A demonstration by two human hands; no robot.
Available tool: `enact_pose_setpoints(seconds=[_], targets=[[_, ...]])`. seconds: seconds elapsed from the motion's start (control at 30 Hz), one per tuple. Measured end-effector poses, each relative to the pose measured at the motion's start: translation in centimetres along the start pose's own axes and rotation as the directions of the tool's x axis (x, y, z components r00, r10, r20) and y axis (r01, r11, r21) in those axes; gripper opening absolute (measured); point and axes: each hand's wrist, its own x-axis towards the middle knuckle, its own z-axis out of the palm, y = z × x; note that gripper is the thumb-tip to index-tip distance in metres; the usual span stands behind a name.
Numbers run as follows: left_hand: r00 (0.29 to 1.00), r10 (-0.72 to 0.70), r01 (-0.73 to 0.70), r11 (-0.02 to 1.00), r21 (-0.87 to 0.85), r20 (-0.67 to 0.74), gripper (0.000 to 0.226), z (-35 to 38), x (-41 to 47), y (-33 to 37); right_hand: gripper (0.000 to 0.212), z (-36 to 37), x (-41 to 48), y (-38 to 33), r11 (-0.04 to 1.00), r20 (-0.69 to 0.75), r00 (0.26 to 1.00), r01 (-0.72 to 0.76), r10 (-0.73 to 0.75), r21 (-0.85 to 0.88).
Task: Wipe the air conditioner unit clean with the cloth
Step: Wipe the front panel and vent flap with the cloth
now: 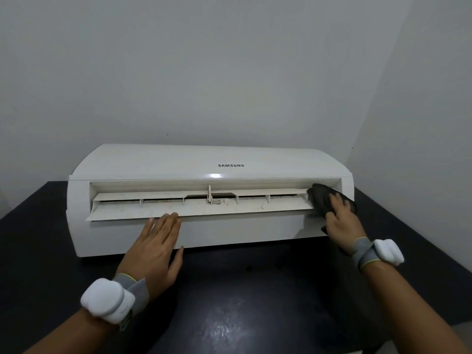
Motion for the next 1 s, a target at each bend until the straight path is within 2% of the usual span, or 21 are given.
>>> enact_pose_setpoints(seconds=[0.23,0.33,0.47,0.53,0.8,0.87,1.0], targets=[[1.000,0.010,-0.011,0.998,0.054,0.011,0.064,0.3,0.1,-0.2,0.053,-0.1,0.2,-0.6,0.985,0.144,0.990,0.034,-0.010,-0.171],[1.000,0.011,-0.011,0.998,0.056,0.012,0.063,0.4,0.1,-0.2,0.055,1.0,-0.5,-1.8,0.958,0.219,0.971,0.151,-0.097,-0.243],[1.000,0.015,-0.015,0.999,0.044,-0.005,0.063,0.6,0.1,-0.1,0.063,4.4,-2.2,-4.3,0.902,0.316,0.898,0.379,-0.305,-0.208],[1.000,0.010,-0.010,0.998,0.055,0.000,0.063,0.6,0.2,-0.1,0.062,5.1,-1.7,-4.9,0.883,0.335,0.887,0.405,-0.318,-0.236],[0.999,0.023,-0.022,0.998,0.060,-0.023,0.064,0.6,-0.1,-0.2,0.033,4.4,1.2,-6.0,0.827,0.346,0.887,0.427,-0.305,-0.366],[1.000,0.021,-0.020,0.997,0.068,-0.020,0.064,0.4,-0.1,0.0,0.037,4.6,0.8,-6.0,0.831,0.327,0.890,0.428,-0.319,-0.356],[1.000,0.004,-0.004,0.998,0.068,0.011,0.063,0.2,0.0,-0.2,0.069,4.7,-0.4,-4.3,0.770,0.393,0.843,0.512,-0.367,-0.380]])
